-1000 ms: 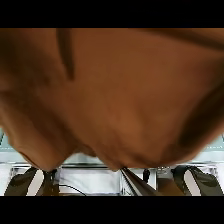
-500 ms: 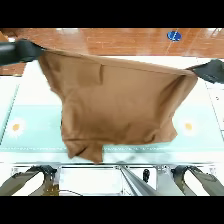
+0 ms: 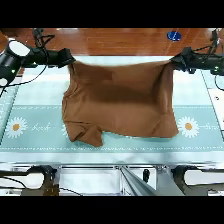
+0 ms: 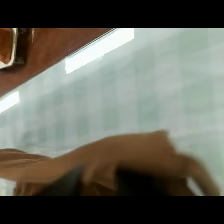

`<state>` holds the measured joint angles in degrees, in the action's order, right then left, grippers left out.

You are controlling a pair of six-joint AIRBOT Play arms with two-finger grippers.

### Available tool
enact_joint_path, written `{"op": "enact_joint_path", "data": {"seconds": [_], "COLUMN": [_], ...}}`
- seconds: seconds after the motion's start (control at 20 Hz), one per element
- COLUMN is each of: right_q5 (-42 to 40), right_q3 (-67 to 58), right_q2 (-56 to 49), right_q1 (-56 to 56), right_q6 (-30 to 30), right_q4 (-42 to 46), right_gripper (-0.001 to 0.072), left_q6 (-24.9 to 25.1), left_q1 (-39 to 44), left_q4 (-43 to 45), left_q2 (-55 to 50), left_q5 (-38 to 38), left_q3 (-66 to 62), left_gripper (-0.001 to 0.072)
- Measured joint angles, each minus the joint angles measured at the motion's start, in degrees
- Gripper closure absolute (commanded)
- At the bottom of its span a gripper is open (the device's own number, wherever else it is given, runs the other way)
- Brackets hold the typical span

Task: Fold the shirts.

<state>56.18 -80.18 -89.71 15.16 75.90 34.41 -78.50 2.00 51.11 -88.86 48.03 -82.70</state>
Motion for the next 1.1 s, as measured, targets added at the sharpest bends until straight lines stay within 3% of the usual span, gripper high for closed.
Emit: {"op": "enact_joint_path", "data": {"seconds": [0.1, 0.25, 0.45, 0.55, 0.65, 0.85, 1.1], "right_q5": [1.3, 7.6, 16.7, 16.8, 15.0, 9.0, 9.3], "right_q3": [-1.5, -2.6, 2.3, 11.1, 22.8, 43.8, 53.5], "right_q2": [-2.4, -2.5, 5.3, 12.4, 20.8, 36.5, 42.9], "right_q1": [1.0, 5.6, 12.7, 15.7, 17.5, 18.5, 18.8], "right_q6": [1.0, 1.8, 2.8, 4.3, 4.2, 3.0, 1.7], "right_q4": [-1.2, 0.7, 16.3, 23.4, 25.0, 20.1, 16.7], "right_gripper": [0.0294, 0.0294, 0.0294, 0.0294, 0.0295, 0.0295, 0.0295], "left_q6": [-1.4, -2.1, -0.9, 0.8, 2.9, 5.5, 8.8], "left_q1": [-1.1, -6.4, -16.9, -21.4, -26.5, -36.2, -35.5], "left_q4": [0.3, 4.5, 7.3, 6.5, 5.1, 0.9, -5.8], "left_q2": [-1.2, -1.4, 4.2, 9.4, 14.9, 22.5, 24.1], "left_q5": [3.8, 15.4, 25.7, 27.1, 26.7, 27.0, 22.9], "left_q3": [-0.9, -2.4, 5.2, 14.9, 25.5, 43.6, 55.9], "left_gripper": [0.0199, 0.0199, 0.02, 0.02, 0.02, 0.02, 0.0202]}}
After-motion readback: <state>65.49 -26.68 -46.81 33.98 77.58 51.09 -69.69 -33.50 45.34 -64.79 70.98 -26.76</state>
